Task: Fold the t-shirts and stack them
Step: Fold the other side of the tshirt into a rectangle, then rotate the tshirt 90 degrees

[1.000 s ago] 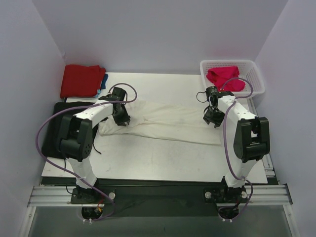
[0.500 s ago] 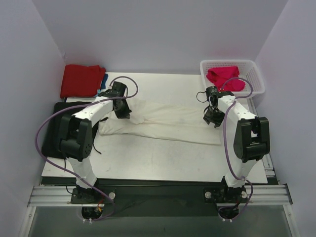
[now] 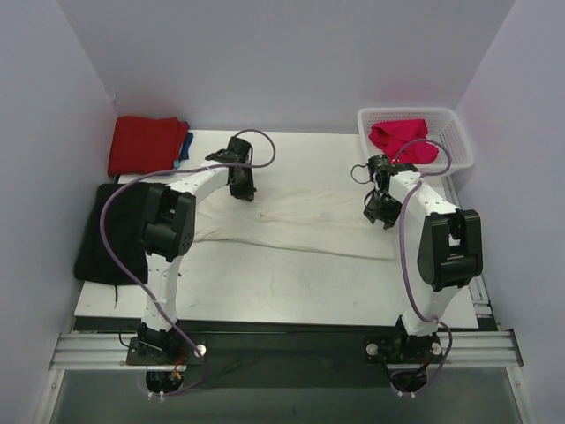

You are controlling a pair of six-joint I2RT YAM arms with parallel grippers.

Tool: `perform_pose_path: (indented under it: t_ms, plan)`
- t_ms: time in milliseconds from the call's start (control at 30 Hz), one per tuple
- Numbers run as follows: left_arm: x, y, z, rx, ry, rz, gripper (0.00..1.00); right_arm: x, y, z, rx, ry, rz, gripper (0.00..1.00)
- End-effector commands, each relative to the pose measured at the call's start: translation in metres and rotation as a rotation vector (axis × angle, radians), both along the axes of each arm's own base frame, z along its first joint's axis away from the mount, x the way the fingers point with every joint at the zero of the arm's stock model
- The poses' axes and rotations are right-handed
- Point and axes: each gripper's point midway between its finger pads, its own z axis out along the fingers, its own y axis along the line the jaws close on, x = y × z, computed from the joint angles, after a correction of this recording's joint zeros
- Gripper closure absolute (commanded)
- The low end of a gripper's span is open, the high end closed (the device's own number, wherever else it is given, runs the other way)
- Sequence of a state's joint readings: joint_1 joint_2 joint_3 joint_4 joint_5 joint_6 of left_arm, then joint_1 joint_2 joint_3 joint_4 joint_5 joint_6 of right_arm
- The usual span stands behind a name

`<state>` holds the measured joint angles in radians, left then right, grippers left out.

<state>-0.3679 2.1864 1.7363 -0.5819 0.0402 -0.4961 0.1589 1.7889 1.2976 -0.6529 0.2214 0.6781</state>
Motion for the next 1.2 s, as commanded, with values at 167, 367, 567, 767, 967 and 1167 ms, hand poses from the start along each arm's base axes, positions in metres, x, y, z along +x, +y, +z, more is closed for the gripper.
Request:
perform_pose_path:
  t_ms: [167, 367, 567, 767, 967, 1167]
  plan:
    - [0.023, 0.016, 0.051, 0.09, -0.308, 0.008, 0.46, -0.005, -0.001, 0.014, -0.022, 0.002, 0.017, 0.61]
    - [-0.001, 0.042, 0.073, 0.156, -0.271, 0.092, 0.43, 0.005, 0.007, 0.017, -0.041, 0.0, 0.085, 0.61]
    - [-0.045, 0.065, 0.04, 0.236, -0.053, 0.179, 0.43, 0.016, 0.033, 0.006, 0.03, 0.043, 0.192, 0.6]
    - [-0.057, 0.063, 0.0, 0.214, 0.096, 0.245, 0.43, 0.017, 0.053, -0.001, 0.056, 0.066, 0.261, 0.61]
    - [-0.022, 0.065, -0.021, 0.239, 0.156, 0.296, 0.45, 0.011, 0.057, 0.001, 0.052, 0.067, 0.287, 0.61]
    - [0.014, 0.04, -0.055, 0.231, 0.206, 0.279, 0.45, 0.004, 0.056, 0.008, 0.054, 0.051, 0.289, 0.61]
